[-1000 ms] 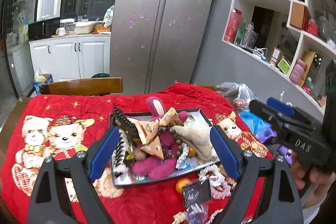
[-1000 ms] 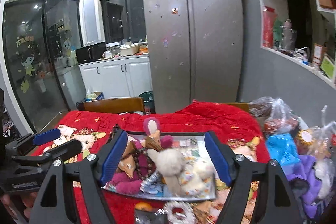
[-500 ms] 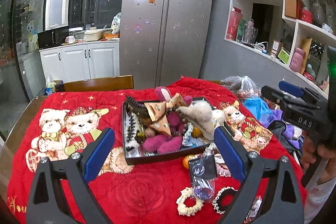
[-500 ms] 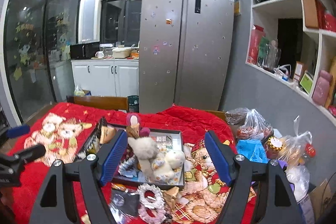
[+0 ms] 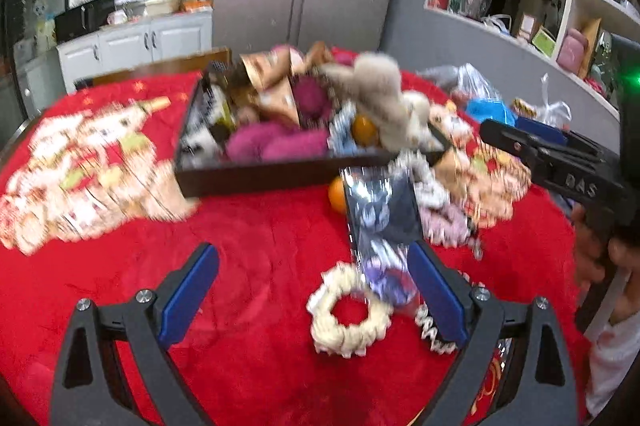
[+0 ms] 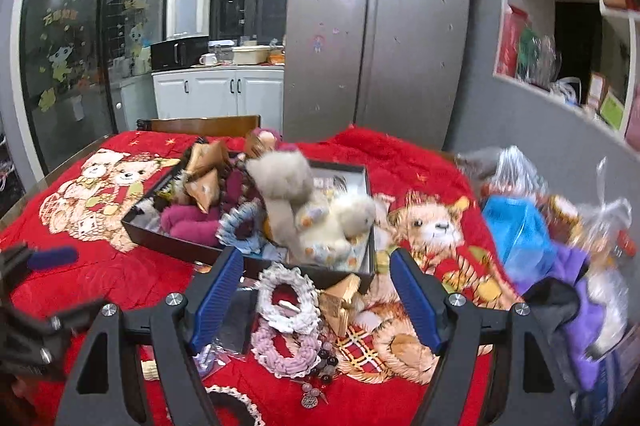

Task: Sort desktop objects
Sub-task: 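Withdraw both tools from the box toward the items in front of it, then grasp the cream beaded bracelet with the left tool while the right tool grasps a gold candy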

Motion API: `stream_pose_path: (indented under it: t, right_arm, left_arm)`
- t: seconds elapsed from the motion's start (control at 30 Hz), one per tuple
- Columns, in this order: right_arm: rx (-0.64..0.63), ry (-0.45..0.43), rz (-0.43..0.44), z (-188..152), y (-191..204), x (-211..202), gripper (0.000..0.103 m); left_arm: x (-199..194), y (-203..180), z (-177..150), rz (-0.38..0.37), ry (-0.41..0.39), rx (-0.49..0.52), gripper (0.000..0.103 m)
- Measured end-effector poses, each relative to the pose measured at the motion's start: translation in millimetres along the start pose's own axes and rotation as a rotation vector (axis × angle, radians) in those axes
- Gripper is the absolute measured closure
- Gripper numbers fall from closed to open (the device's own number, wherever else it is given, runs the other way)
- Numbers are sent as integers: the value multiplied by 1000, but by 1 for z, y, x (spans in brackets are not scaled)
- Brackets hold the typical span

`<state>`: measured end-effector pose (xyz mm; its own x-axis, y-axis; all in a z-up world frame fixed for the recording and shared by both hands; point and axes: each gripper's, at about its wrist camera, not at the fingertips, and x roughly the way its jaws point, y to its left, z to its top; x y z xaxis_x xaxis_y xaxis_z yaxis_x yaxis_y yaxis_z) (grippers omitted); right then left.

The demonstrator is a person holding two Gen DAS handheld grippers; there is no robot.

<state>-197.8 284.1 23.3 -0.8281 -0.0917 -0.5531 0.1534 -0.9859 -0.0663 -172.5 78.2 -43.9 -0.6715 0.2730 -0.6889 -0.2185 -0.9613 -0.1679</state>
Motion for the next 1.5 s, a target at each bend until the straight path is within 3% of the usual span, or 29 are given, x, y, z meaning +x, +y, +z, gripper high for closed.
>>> stream_pose_path:
  t: [0.2,0.5,0.6,1.03,1.1,1.2,1.4,1.47,1.5]
  right_arm:
    - [45,71,-47,-22,-17,26,25]
    - [78,148,-69,-34,-32,56,25]
    - [66,170,-85,-38,-32,67,25]
    - [148,278,-9,-47,-44,113,26]
    - [150,278,-5,-48,-44,113,32]
    - [108,267,-2,-46,-35,110,58]
    - [66,246,-13,-48,-24,95,63]
    - [71,245,-9,-50,-24,89,63]
    - [66,245,-7,-51,-23,86,64]
  left_arm:
    - [27,1,-15,-5,89,-12,7]
    - [40,4,-23,9,137,-14,6]
    - [42,3,-25,18,139,-7,2]
    - [48,-6,-25,60,162,37,0]
    - [48,-6,-25,62,162,40,0]
    - [48,-6,-25,62,161,43,1]
    - [42,-13,-27,30,138,81,21]
    - [40,-17,-28,-3,132,105,40]
    - [38,-18,-29,-14,128,117,45]
